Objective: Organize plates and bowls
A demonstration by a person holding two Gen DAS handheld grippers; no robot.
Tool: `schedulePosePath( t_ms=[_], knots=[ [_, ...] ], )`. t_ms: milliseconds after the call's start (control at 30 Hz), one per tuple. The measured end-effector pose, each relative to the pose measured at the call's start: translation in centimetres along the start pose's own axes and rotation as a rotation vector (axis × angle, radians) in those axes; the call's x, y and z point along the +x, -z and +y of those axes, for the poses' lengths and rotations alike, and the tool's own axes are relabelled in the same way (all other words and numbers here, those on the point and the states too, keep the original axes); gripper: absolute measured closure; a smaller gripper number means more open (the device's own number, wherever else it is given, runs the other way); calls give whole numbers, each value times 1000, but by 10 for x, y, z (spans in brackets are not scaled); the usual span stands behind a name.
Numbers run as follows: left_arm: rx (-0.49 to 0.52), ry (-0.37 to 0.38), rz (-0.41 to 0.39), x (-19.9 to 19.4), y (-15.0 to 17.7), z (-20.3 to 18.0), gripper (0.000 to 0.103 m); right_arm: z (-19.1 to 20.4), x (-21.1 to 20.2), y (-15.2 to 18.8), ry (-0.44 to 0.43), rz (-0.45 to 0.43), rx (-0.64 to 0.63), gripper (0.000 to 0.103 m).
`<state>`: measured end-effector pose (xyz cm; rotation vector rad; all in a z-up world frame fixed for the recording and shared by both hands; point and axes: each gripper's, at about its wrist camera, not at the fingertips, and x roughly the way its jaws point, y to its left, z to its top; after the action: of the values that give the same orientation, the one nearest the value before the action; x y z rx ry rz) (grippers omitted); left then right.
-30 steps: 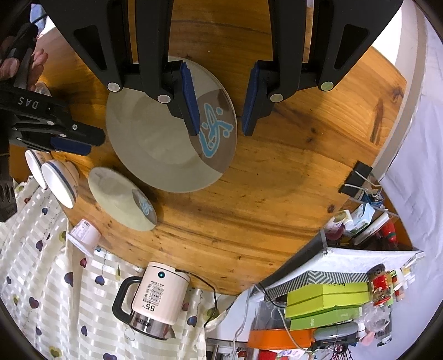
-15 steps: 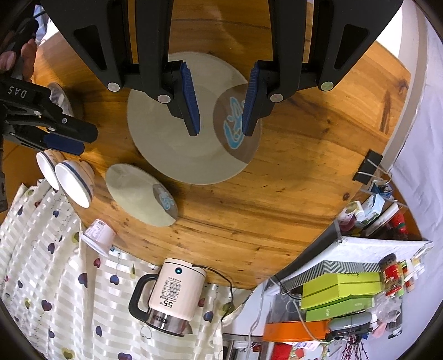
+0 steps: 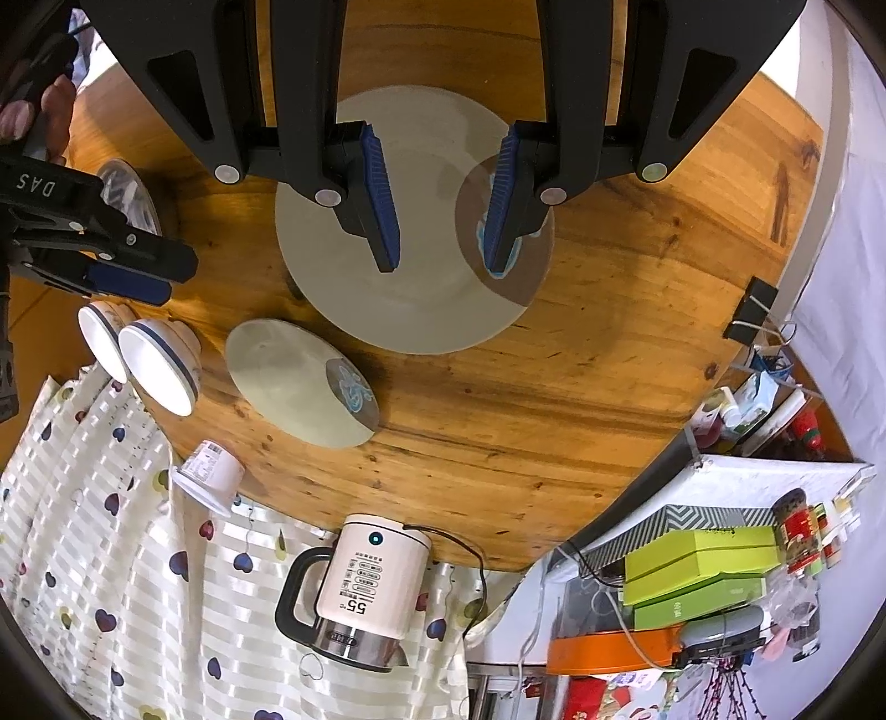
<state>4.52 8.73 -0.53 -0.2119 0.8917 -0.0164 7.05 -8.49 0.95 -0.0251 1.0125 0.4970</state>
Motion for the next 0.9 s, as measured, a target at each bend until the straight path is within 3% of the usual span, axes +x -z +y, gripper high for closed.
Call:
schedulePosePath(
  t_ms=[900],
  knots=[
    [74, 94, 39, 38, -44, -27, 70, -43, 11, -16, 39, -12, 141, 47]
  ],
)
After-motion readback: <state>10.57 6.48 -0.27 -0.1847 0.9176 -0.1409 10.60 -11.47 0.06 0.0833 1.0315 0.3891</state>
